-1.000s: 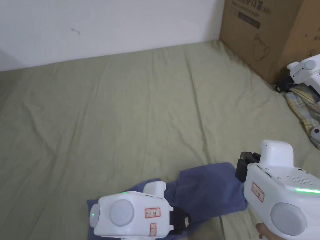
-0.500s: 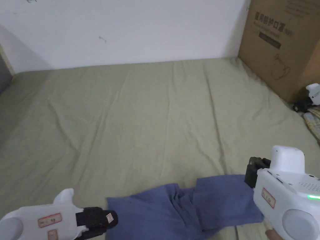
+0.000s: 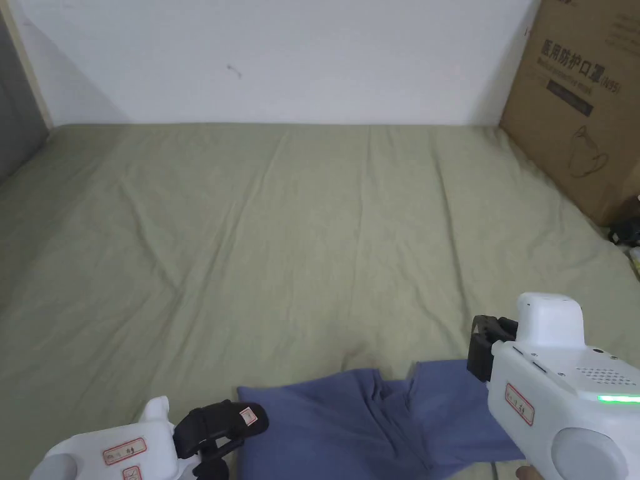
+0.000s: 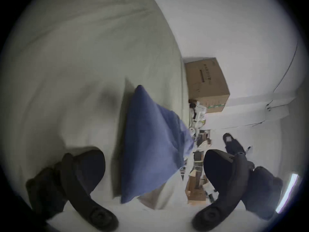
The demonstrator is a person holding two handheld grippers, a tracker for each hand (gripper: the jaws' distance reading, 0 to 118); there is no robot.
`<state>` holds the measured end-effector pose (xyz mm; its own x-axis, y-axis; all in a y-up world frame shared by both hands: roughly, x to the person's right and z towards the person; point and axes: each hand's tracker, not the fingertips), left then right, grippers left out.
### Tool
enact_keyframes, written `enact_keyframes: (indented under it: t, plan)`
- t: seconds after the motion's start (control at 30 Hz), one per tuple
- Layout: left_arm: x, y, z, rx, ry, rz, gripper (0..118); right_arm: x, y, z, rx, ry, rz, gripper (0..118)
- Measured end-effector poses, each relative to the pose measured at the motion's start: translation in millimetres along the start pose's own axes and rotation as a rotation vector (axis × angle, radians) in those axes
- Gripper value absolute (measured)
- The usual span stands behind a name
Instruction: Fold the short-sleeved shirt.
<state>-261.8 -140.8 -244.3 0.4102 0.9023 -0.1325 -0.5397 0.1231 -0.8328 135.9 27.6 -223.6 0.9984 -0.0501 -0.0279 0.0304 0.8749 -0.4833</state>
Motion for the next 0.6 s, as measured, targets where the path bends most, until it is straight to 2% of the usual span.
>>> enact_keyframes:
  t: [0.1, 0.2, 0.23, 0.27, 0.3, 0.33, 0.37, 0.4, 0.5, 0.6]
  plan:
    - [-1, 6, -18, -0.035, -0.024, 0.014, 117, -1, -1, -3, -0.010, -0.020, 0.019, 0]
    - [-3, 8, -34, -0.083, -0.066, 0.024, 115, 3, -2, -7, -0.026, -0.026, -0.010, 0]
    - [-1, 8, -37, -0.081, -0.053, 0.015, 97, 5, -3, -8, -0.030, -0.023, -0.027, 0]
    - [1, 8, -37, -0.048, 0.031, 0.017, 66, 6, -3, -8, -0.036, -0.018, -0.038, 0]
    - [2, 10, -40, -0.041, 0.132, -0.006, 20, 7, -2, -9, -0.041, -0.016, -0.044, 0]
    - [0, 11, -47, -0.069, 0.207, -0.044, 12, 8, -2, -10, -0.046, -0.018, -0.045, 0]
    - [-3, 12, -47, -0.087, 0.183, -0.054, 12, 7, -1, -12, -0.052, -0.021, -0.043, 0]
    - [-2, 11, -44, -0.084, 0.092, -0.024, 12, 7, 0, -13, -0.053, -0.028, -0.037, 0]
    - [1, 16, -29, -0.083, 0.083, -0.036, 12, 7, 1, -11, -0.046, -0.031, -0.037, 0]
    - [0, 28, -8, -0.065, 0.145, -0.062, 12, 6, 4, -13, -0.047, -0.029, -0.040, 0]
